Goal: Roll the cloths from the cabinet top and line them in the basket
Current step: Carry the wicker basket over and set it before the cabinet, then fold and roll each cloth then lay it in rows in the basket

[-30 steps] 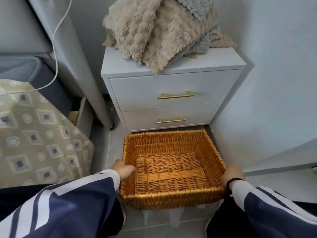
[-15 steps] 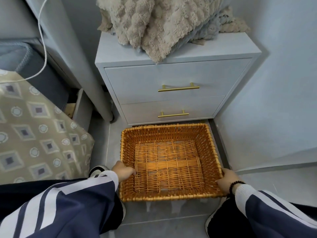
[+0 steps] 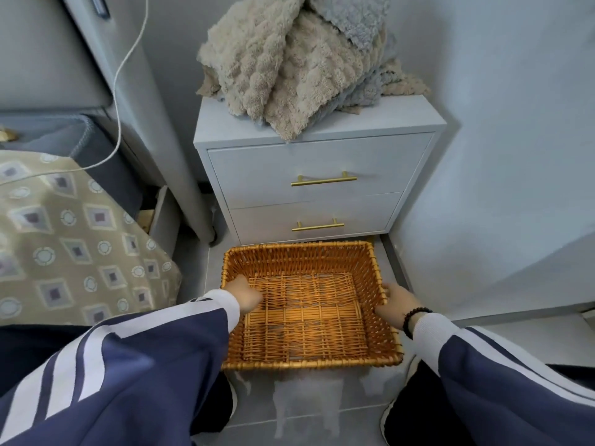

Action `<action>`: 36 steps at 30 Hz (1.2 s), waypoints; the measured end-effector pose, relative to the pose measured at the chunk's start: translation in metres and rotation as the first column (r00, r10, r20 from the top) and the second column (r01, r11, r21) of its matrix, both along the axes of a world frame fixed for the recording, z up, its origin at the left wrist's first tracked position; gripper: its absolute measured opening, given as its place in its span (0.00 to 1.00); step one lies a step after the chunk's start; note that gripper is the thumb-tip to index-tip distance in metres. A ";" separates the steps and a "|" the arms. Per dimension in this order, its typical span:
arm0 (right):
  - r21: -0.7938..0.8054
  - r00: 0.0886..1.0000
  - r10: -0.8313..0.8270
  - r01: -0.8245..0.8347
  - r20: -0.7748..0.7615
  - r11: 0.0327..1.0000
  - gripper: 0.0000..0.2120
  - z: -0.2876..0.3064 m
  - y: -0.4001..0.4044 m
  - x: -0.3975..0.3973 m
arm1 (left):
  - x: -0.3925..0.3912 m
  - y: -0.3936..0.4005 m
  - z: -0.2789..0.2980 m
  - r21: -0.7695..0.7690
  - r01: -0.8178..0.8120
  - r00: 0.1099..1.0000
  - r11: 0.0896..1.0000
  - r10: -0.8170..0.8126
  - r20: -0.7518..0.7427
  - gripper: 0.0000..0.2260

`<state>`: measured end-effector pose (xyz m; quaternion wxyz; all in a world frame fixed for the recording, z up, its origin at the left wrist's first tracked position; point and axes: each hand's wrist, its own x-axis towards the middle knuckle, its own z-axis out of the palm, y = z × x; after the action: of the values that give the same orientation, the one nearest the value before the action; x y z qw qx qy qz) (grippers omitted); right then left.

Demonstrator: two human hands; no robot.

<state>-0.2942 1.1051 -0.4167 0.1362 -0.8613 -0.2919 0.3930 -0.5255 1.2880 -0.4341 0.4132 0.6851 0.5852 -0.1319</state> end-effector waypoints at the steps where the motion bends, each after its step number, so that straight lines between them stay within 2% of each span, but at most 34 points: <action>1: 0.035 0.999 -0.028 0.029 -0.025 0.999 0.23 0.005 0.005 0.001 | 0.003 0.000 0.007 0.009 0.039 0.999 0.999 -0.039 -0.012 0.18; 2: 0.080 0.998 -0.043 0.046 -0.039 0.996 0.25 0.012 0.009 0.000 | 0.006 -0.003 0.020 0.024 0.073 0.997 0.997 -0.073 -0.012 0.23; 4: 0.166 0.998 -0.052 0.057 -0.038 0.984 0.25 0.029 0.018 -0.002 | 0.010 -0.006 0.044 0.046 0.130 0.991 0.990 -0.131 0.010 0.25; 7: 0.298 1.000 -0.018 0.016 0.003 0.954 0.19 0.064 0.027 -0.009 | 0.012 -0.010 0.082 0.094 0.154 0.983 0.984 -0.163 0.088 0.23; 11: 0.438 0.996 0.031 -0.062 0.078 0.897 0.17 0.115 0.032 -0.023 | 0.010 -0.013 0.130 0.159 0.136 0.962 0.978 -0.169 0.215 0.21; 14: 0.554 0.996 0.032 -0.073 0.083 0.830 0.14 0.152 0.031 -0.034 | 0.006 -0.019 0.165 0.223 0.087 0.921 0.971 -0.164 0.354 0.20; 19: 0.661 0.996 0.010 -0.064 0.085 0.747 0.11 0.200 0.029 -0.040 | 0.002 -0.022 0.201 0.237 -0.046 0.817 0.970 -0.100 0.567 0.17; 24: 0.726 0.997 -0.045 -0.015 0.063 0.688 0.10 0.224 0.033 -0.038 | 0.011 -0.022 0.214 0.174 -0.159 0.717 0.972 -0.008 0.697 0.15; 31: 0.726 0.993 -0.111 0.053 0.033 0.686 0.09 0.204 0.058 -0.024 | 0.038 0.000 0.232 0.182 -0.131 0.646 0.975 -0.055 0.761 0.15; 36: 0.742 0.991 -0.134 0.093 -0.005 0.664 0.09 0.203 0.091 -0.017 | 0.050 0.030 0.245 0.135 -0.215 0.558 0.967 0.009 0.830 0.14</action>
<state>-0.3109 1.1963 -0.2135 0.4902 -0.7581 -0.3753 0.2100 -0.4757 1.3176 -0.1888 0.5668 0.6697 0.3785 0.2947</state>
